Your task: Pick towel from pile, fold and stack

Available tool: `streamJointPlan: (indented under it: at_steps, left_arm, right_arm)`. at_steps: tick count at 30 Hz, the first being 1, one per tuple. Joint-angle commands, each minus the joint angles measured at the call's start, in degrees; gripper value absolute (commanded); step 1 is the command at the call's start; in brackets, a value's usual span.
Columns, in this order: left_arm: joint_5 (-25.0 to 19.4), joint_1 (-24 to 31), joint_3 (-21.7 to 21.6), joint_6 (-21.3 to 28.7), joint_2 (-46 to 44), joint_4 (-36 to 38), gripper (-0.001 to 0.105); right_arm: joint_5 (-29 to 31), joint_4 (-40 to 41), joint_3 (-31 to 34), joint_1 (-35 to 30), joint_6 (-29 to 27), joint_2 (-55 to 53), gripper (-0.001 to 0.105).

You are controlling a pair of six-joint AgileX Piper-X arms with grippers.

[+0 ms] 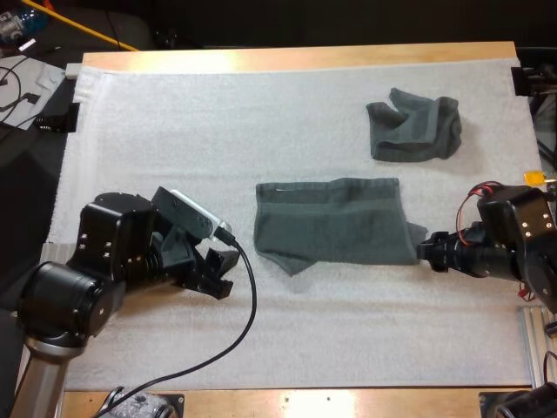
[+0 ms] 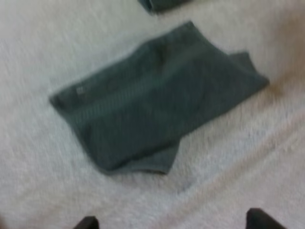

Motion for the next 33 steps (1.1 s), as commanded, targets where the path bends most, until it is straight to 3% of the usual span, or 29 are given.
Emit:
streamJointPlan:
  at_steps: [1, 7, 19, 22, 27, 33]
  left_arm:
    - [1.63, -0.29, 3.04, -0.78, -0.55, 0.12, 0.060]
    - [1.09, -0.13, 5.74, -1.29, -1.91, 0.07, 0.060]
    - [3.00, 0.00, 11.72, -2.74, -2.98, -1.51, 0.060]
    - [3.77, -0.09, 11.89, -2.84, -3.08, -1.66, 0.060]
    - [4.34, -0.02, 12.00, -3.32, -3.41, -1.95, 0.060]
    - [4.44, -0.07, 12.09, -3.51, -2.97, -2.10, 0.060]
  right_arm:
    - [2.06, -0.29, 0.53, -0.13, -1.65, 1.13, 0.065]
    - [1.48, -1.17, 5.83, -0.26, -0.79, -1.27, 0.065]
    - [-0.64, -17.75, 19.17, -0.42, 3.90, 2.13, 0.065]
    - [-1.97, -21.81, 20.42, -0.48, 5.77, 5.78, 0.062]
    - [-3.53, -27.27, 20.70, -0.30, 8.14, 13.57, 0.047]
    - [-2.72, -30.76, 20.41, -0.28, 7.77, 17.18, 0.050]
